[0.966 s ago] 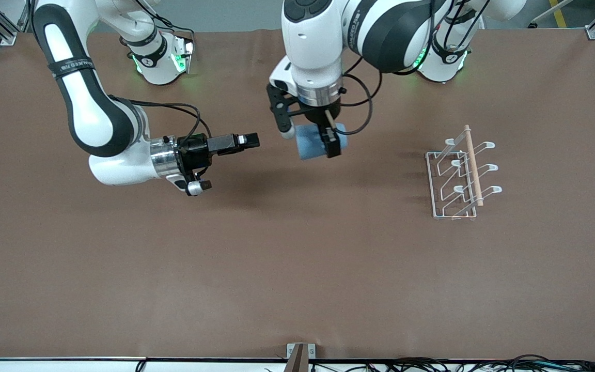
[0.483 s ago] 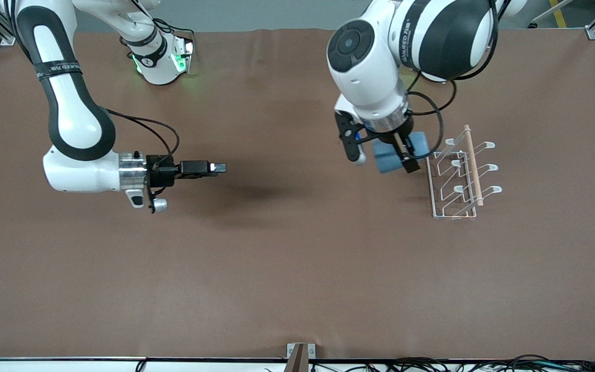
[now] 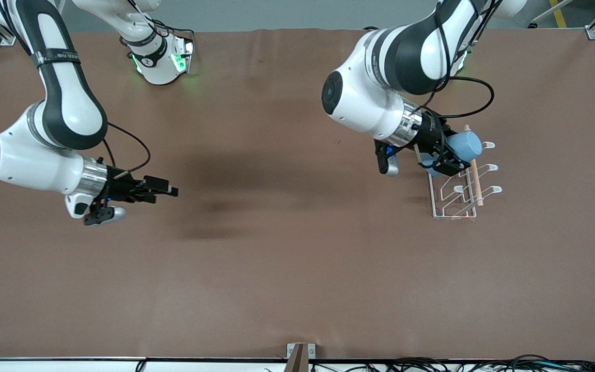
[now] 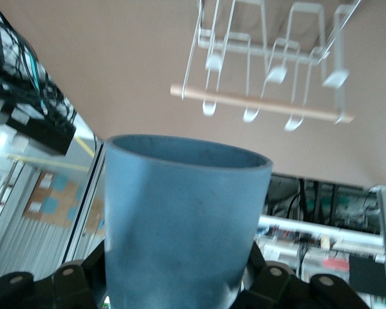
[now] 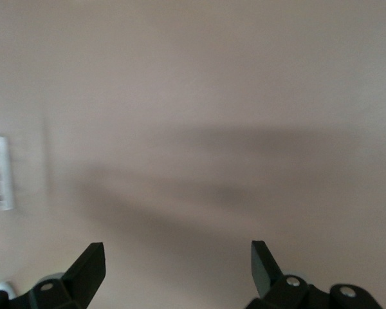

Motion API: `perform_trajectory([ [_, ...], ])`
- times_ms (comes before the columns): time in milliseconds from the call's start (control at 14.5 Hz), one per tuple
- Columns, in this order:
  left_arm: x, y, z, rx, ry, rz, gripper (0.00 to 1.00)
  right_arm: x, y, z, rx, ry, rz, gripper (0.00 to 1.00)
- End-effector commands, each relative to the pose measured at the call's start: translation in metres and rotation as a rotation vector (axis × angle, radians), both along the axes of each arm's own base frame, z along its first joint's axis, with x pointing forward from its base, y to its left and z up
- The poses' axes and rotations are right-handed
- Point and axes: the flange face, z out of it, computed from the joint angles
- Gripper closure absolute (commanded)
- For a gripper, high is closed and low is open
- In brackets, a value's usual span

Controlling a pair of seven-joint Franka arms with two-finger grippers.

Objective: Hang cup on cup holder
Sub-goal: 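Carry the cup with the left gripper to the rack while the right gripper retracts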

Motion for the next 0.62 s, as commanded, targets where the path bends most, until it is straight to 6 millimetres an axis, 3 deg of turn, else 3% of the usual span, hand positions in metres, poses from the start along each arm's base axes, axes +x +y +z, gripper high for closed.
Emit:
perform_trajectory([
  [0, -0.005, 0.048, 0.004, 0.001, -0.031, -0.019, 0.40, 0.008, -0.023, 0.028, -0.122, -0.070, 0.025, 0.00],
  [345, -0.014, 0.067, -0.042, 0.020, -0.092, 0.036, 0.41, 0.025, -0.030, 0.080, -0.223, -0.079, -0.097, 0.00],
  [552, -0.020, 0.071, -0.074, 0.067, -0.108, 0.013, 0.41, 0.031, -0.042, 0.141, -0.358, -0.089, -0.029, 0.00],
])
